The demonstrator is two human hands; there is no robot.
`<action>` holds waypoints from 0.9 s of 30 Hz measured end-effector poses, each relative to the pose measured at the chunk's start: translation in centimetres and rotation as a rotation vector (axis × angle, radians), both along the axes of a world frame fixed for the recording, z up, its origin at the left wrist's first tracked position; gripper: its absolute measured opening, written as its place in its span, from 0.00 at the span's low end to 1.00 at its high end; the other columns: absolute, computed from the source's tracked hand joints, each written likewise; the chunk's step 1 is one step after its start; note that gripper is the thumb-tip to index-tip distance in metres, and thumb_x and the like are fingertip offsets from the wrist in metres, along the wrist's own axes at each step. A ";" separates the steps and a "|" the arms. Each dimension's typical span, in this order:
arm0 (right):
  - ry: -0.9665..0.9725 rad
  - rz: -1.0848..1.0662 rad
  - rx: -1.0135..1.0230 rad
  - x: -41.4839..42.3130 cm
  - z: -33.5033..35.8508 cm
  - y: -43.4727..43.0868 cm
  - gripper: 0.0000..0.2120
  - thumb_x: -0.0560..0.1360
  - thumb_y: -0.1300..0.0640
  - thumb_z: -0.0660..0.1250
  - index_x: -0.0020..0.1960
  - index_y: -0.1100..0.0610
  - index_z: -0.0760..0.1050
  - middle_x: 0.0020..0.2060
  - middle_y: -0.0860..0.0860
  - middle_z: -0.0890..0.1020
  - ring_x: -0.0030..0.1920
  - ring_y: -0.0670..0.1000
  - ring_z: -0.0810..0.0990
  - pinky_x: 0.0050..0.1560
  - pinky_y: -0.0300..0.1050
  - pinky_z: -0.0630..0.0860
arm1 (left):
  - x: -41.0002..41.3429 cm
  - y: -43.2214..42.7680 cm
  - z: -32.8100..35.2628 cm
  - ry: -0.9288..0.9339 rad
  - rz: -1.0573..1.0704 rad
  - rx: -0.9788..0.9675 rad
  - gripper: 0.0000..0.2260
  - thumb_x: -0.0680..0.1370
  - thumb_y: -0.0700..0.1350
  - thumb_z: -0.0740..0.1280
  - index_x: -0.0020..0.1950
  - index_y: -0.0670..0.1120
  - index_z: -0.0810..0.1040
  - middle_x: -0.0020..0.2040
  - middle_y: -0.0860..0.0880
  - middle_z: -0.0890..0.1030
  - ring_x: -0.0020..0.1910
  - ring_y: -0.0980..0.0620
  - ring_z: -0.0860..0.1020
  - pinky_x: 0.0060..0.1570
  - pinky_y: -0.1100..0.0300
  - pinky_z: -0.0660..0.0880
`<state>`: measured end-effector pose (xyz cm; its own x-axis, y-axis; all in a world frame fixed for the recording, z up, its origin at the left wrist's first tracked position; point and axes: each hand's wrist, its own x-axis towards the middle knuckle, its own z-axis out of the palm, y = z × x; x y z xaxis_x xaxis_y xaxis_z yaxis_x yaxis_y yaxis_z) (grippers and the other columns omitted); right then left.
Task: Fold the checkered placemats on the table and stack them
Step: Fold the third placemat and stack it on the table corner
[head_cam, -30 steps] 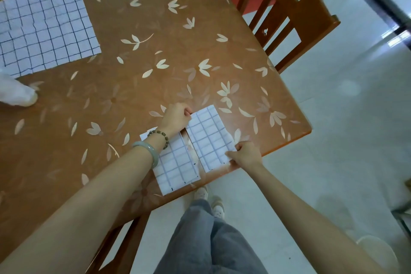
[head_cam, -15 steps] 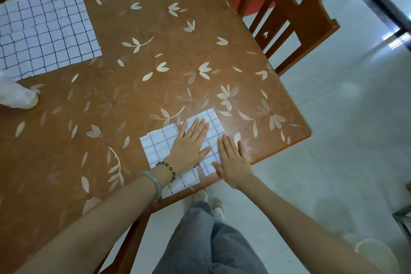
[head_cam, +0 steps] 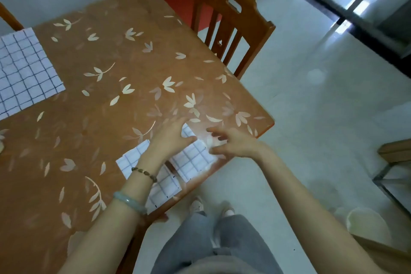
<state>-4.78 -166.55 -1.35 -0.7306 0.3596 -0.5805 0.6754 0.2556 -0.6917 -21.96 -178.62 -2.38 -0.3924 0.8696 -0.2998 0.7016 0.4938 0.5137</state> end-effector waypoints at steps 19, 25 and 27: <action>0.660 -0.765 -0.041 25.5 9.3 19.4 0.44 0.62 0.61 0.75 0.70 0.39 0.57 0.68 0.46 0.67 0.66 0.42 0.71 0.65 0.45 0.72 | 21.9 23.2 7.6 -0.740 -0.099 0.546 0.48 0.62 0.49 0.78 0.73 0.63 0.53 0.72 0.54 0.65 0.66 0.58 0.72 0.61 0.61 0.73; 0.626 -0.662 -0.053 31.1 9.7 29.1 0.44 0.68 0.69 0.73 0.72 0.42 0.55 0.69 0.47 0.66 0.68 0.46 0.69 0.67 0.49 0.69 | 28.0 31.4 7.2 -0.729 0.023 0.628 0.45 0.62 0.52 0.78 0.70 0.69 0.56 0.71 0.56 0.67 0.67 0.56 0.71 0.63 0.56 0.73; 0.605 -0.632 -0.063 31.9 9.4 31.8 0.45 0.67 0.69 0.73 0.72 0.41 0.55 0.68 0.46 0.67 0.67 0.44 0.70 0.67 0.49 0.69 | 29.2 33.4 7.1 -0.729 0.078 0.640 0.44 0.61 0.53 0.78 0.69 0.72 0.57 0.70 0.57 0.67 0.67 0.58 0.71 0.62 0.58 0.73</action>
<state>27.11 -134.79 8.06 -0.5940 0.7817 -0.1900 0.1902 -0.0929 -0.9773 7.20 -145.26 4.73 -0.3617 0.9319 0.0284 0.0818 0.0014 0.9966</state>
